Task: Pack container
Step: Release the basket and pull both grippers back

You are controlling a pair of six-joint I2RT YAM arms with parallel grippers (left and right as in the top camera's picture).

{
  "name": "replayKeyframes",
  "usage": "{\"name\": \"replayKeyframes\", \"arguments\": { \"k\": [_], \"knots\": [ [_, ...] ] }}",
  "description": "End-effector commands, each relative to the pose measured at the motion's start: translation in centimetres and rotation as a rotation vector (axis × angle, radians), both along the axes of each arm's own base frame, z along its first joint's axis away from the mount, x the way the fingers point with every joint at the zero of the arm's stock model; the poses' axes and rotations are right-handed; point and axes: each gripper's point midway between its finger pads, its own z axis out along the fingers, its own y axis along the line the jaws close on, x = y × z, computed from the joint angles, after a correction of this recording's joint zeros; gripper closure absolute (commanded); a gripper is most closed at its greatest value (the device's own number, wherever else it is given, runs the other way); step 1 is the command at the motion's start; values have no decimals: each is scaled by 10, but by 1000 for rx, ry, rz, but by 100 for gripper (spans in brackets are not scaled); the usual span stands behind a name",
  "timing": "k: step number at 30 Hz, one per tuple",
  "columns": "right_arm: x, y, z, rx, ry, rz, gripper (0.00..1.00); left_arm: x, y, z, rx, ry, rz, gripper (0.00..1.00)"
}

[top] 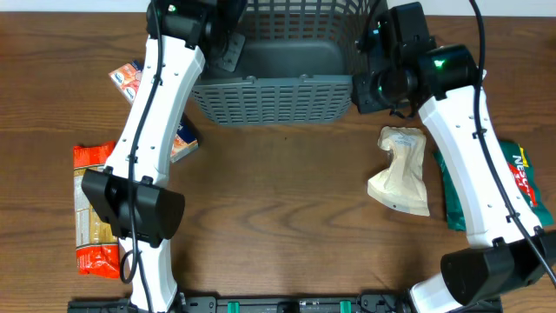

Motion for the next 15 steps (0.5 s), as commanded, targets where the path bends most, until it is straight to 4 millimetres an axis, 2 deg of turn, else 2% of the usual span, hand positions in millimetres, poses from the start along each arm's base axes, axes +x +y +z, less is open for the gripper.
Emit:
{"name": "replayKeyframes", "arguments": {
  "k": [1, 3, 6, 7, 9, 12, 13, 15],
  "knots": [
    [-2, -3, 37, 22, -95, -8, 56, -7, 3, 52, -24, -125, 5, 60],
    [-6, -4, 47, 30, -122, -8, 46, -11, 4, 66, -33, -153, 5, 56],
    [-12, -6, 61, 37, -159, -4, 42, -21, 7, 86, -46, -195, 6, 55],
    [-15, -7, 67, 37, -176, 4, 41, -26, 9, 95, -51, -211, 7, 51],
    [-19, -8, 77, 33, -208, 23, 39, -36, 14, 112, -53, -243, 17, 43],
    [-23, -14, 98, 19, -284, 29, 30, -57, 31, 137, -18, -292, 54, 16],
    [-24, -22, 108, 6, -323, 5, 30, -64, 39, 145, -5, -310, 84, 9],
    [-25, -40, 125, -15, -386, -84, 26, -80, 55, 159, 5, -337, 162, 0]
  ]
}}
